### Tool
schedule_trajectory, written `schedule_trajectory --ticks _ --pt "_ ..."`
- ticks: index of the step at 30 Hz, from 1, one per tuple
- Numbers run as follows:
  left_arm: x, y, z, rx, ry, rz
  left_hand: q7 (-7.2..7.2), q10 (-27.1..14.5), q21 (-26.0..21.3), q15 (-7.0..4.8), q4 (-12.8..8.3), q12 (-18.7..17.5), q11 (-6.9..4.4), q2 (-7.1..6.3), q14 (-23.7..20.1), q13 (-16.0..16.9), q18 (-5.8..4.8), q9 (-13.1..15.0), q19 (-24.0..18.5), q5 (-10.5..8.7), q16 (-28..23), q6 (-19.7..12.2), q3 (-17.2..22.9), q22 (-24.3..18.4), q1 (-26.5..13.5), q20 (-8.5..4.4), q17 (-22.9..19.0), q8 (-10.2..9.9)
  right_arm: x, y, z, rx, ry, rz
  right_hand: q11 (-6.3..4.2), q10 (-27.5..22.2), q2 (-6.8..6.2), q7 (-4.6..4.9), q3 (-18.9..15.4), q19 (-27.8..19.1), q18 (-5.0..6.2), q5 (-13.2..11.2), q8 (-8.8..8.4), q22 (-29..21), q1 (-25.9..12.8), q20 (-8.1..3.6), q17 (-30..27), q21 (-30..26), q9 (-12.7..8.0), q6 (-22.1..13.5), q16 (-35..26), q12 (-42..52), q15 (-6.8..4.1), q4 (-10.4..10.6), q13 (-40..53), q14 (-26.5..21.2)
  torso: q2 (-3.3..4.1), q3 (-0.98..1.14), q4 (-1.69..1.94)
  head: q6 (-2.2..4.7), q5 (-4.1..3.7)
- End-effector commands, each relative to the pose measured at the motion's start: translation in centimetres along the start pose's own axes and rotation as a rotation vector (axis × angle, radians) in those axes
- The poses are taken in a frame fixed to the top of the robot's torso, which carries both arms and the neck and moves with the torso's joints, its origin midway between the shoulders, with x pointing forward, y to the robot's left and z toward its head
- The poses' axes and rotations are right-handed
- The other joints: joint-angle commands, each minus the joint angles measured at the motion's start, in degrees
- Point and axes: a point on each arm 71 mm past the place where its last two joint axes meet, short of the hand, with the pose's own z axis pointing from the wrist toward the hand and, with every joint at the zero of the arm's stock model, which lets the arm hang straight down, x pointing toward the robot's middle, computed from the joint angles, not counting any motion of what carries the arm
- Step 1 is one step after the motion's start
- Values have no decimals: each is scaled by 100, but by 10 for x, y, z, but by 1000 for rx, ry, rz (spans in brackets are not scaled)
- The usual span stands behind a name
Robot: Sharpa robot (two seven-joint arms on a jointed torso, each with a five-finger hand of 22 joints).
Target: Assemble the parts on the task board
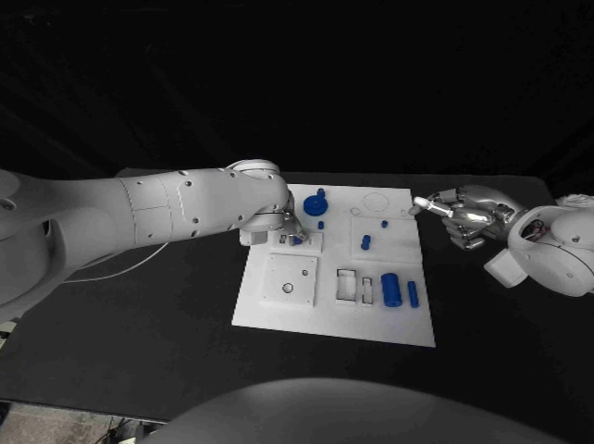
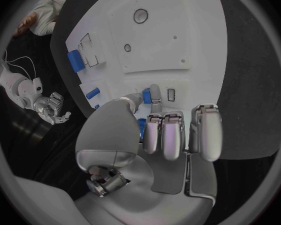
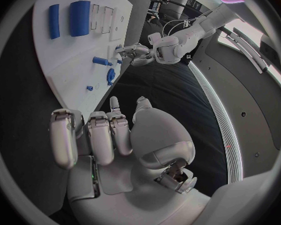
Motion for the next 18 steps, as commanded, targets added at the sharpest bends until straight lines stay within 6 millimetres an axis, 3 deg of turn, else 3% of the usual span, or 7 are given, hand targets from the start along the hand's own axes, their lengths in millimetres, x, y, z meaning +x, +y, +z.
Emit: schedule_trajectory --ticks 1,5,18 --pt "2 3 0 -79 16 9 38 585 -31 34 4 1 39 2 593 1507 38 -12 86 -86 14 28 -52 738 -67 34 1508 -29 2 0 0 -2 16 -5 -66 612 -9 -6 27 -23 37 22 22 1235 65 0 1506 -37 -11 45 20 -31 -48 0 1000 597 1 0 -2 0 -3" --pt "3 4 1 -82 18 7 51 585 -38 43 31 1 51 19 593 1507 39 -28 84 -276 14 25 -150 739 -144 42 1508 -75 1 0 -1 -1 16 -5 -66 612 -9 -5 27 -23 37 22 22 1235 66 0 1506 -37 -12 46 20 -31 -48 0 1000 597 3 0 1 0 -11" --pt "4 6 3 -88 17 1 66 585 -49 52 48 1 64 40 593 1507 42 -43 78 -343 14 4 -218 732 -200 49 1508 -115 1 -1 -1 0 18 -4 -66 612 -9 -4 27 -22 37 20 22 1236 66 0 1506 -36 -12 46 20 -31 -48 2 1000 597 -1 0 2 0 -4"
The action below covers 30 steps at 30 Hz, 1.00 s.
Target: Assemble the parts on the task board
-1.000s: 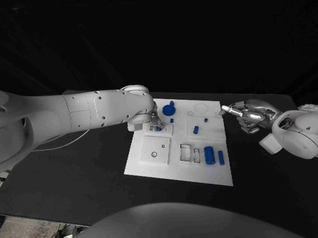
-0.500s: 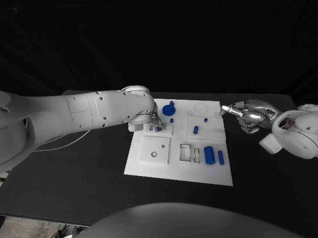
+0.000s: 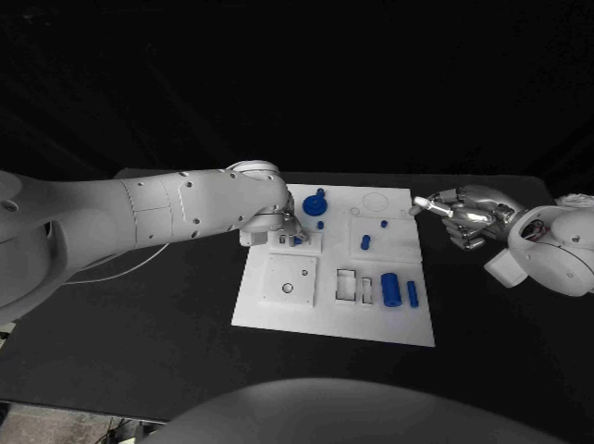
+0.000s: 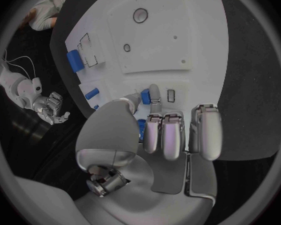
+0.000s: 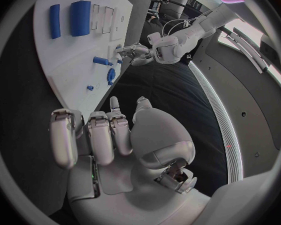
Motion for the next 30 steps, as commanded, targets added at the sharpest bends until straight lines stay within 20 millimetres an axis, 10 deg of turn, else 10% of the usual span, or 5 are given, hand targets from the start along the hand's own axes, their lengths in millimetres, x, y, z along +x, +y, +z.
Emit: schedule_trajectory --ticks 1,30 --pt "3 5 1 -85 14 5 24 606 -26 52 9 1 43 2 593 1507 42 -6 85 -27 14 4 -36 732 -41 42 1509 -25 2 0 0 -2 18 -4 -66 612 4 -4 27 -23 37 20 22 1236 79 0 1507 -36 -6 46 20 -20 -48 2 1000 597 -1 0 -1 0 7" --pt "-1 9 2 -79 -16 -26 26 606 -16 56 -2 1 47 3 593 1507 37 -9 96 -52 14 -1 -68 749 -48 46 1509 -38 3 -3 0 6 23 -1 -61 612 21 3 19 -19 36 -6 17 1237 52 1 1507 -34 -14 51 20 -20 -46 35 1000 597 -1 2 -1 0 16"
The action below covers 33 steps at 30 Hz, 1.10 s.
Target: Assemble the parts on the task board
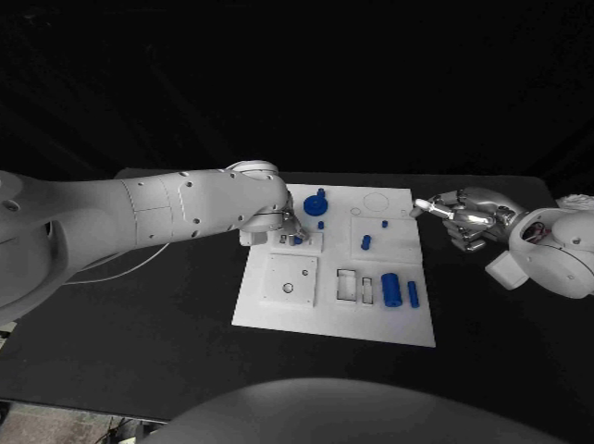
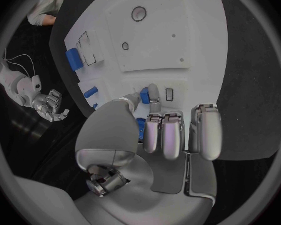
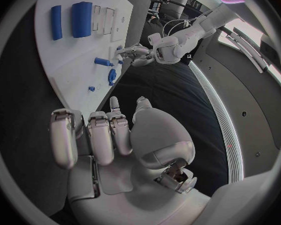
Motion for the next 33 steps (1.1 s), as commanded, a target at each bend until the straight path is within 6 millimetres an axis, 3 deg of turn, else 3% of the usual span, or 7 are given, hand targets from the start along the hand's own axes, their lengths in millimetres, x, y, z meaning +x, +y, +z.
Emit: schedule_trajectory --ticks 1,33 --pt "0 6 1 -74 -9 -13 26 606 -16 36 -3 1 47 3 614 1507 38 -6 96 -20 14 -3 -36 745 -48 46 1507 -15 2 0 0 -1 20 -4 -61 612 0 3 3 -20 36 -6 17 1237 30 1 1509 -34 -10 51 20 -24 -47 19 950 597 0 2 1 0 2" --pt "-2 5 3 -70 -22 -24 40 606 -29 47 13 1 60 56 614 1507 40 -1 96 -256 14 -1 -209 746 -142 59 1507 -49 2 -1 1 4 27 -2 -58 612 26 6 -5 -14 35 -27 13 1239 -11 3 1509 -30 -16 57 20 -24 -44 35 950 597 1 1 -1 0 -2"
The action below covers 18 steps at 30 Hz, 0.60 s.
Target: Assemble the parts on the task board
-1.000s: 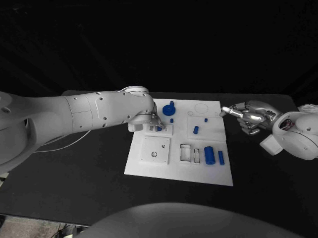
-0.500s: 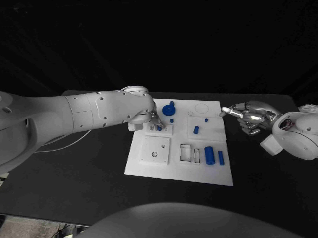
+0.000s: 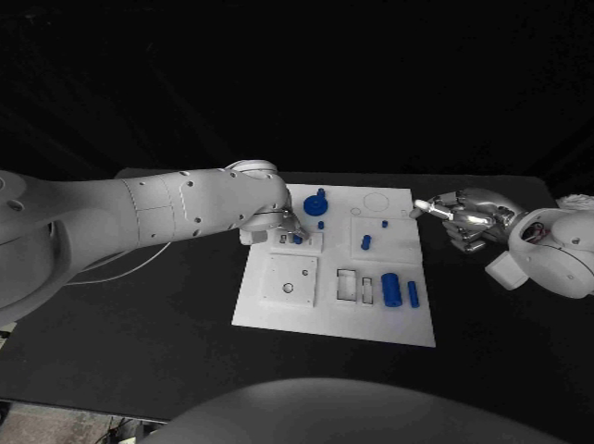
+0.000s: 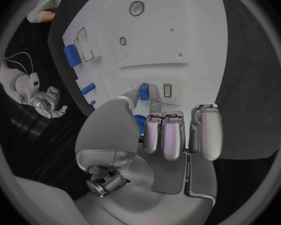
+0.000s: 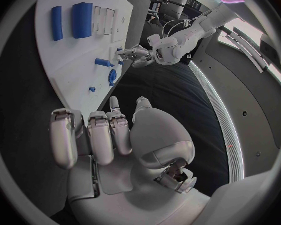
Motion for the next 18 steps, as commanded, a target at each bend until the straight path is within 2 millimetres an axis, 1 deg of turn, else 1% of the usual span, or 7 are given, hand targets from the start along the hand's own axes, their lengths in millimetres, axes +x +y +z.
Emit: schedule_trajectory --ticks 1,6,12,14,17,18 --pt "1 3 1 -59 -3 -5 39 586 -32 26 7 1 40 18 593 1507 40 -10 75 -38 14 -3 -29 747 -60 38 1507 -26 2 0 0 -1 21 -2 -58 612 37 -15 -6 -15 35 -28 13 1238 -4 3 1508 -31 -11 37 20 -19 -44 36 907 597 1 -1 0 0 -4" --pt "1 4 1 -58 -5 -8 42 586 -32 28 11 1 42 30 593 1507 40 -9 76 -73 14 -3 -52 750 -76 40 1507 -31 2 0 0 0 21 -2 -57 612 44 -14 -9 -14 34 -33 13 1239 -18 3 1508 -30 -12 40 20 -19 -43 38 907 597 -1 0 3 0 -5" --pt "0 4 1 -53 -9 -12 55 586 -36 36 32 1 52 41 593 1507 40 -8 78 -164 14 9 -215 756 -221 48 1507 -50 2 -1 0 0 21 -2 -56 612 49 -14 -11 -16 35 -37 12 1238 -29 4 1508 -31 -13 42 20 -19 -43 39 907 597 -1 0 3 0 1" --pt "0 4 1 -51 -10 -14 55 586 -39 40 34 1 55 43 593 1507 40 -8 78 -234 14 15 -315 757 -314 52 1507 -59 2 -1 0 0 21 -2 -56 612 52 -14 -13 -14 34 -40 12 1239 -36 4 1508 -30 -14 43 20 -19 -43 40 907 597 1 0 2 0 0" --pt "0 4 1 -48 -13 -18 54 586 -45 41 35 1 53 54 593 1507 41 -6 78 -412 14 24 -471 759 -463 55 1507 -73 2 -1 0 1 21 -1 -56 612 52 -14 -13 -14 34 -40 12 1239 -36 4 1508 -30 -14 43 20 -19 -43 40 907 597 1 0 3 0 0" --pt "0 4 1 -48 -13 -18 53 586 -46 41 36 1 53 56 593 1507 41 -6 79 -445 14 24 -502 760 -491 55 1507 -76 2 -1 0 1 21 -1 -56 612 52 -14 -13 -14 34 -40 12 1239 -36 4 1508 -30 -14 43 20 -19 -43 40 907 597 2 0 2 0 2"
